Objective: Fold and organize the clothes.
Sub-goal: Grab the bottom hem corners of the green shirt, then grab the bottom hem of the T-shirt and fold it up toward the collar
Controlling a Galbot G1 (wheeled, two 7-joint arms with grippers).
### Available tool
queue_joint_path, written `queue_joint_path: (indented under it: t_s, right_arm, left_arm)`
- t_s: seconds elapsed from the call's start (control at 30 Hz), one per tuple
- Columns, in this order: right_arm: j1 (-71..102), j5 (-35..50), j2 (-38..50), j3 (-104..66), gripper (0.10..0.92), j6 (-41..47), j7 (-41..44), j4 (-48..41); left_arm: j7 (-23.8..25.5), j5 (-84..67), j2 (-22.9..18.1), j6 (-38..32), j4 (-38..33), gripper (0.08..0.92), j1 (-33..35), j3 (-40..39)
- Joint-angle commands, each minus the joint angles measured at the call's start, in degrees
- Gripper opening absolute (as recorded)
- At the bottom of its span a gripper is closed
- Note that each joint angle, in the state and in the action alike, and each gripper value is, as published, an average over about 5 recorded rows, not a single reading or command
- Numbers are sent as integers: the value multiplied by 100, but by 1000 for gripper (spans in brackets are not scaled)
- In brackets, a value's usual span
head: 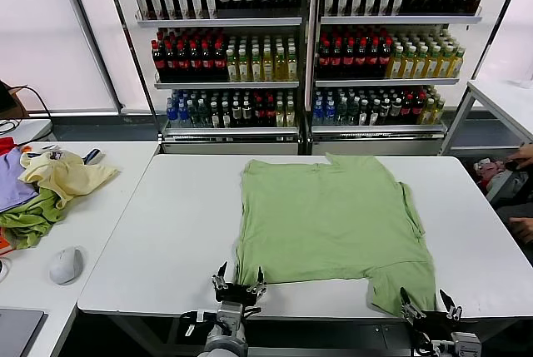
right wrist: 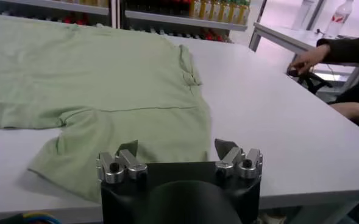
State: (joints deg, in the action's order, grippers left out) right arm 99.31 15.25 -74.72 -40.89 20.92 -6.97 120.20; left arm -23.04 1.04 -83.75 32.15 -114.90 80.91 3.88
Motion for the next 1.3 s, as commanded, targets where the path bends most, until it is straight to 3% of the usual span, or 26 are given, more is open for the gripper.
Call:
queue_joint_path:
  t_s: [0.03,0.43,0.7,0.8,1.03,1.3]
  right_arm:
    - [16,42,-21,62,656,97,0,-102]
    - [-32,317,-27,51,310,132,133,-104]
    - [-50,335,-24,56,122,-24,267,-48]
    - [-55,333,-23,51,112,-116,297,-14]
    - [-175,367,64,0,112,-310,323,274]
    - [-726,585,361,-41,112,-351,307,400]
  left_arm:
    - [-81,-76,23,137,110,697,-26,-31]
    - [-80,-460,141,140,136,368,6,-34]
    - [-78,-735,250,129,155,139,-35,14]
    - [-64,-790,283,113,22,100,-26,20]
    - [-24,-826,403,-210,-477,97,-19,63]
    - [46,-1158,649,-510,-574,97,-306,148]
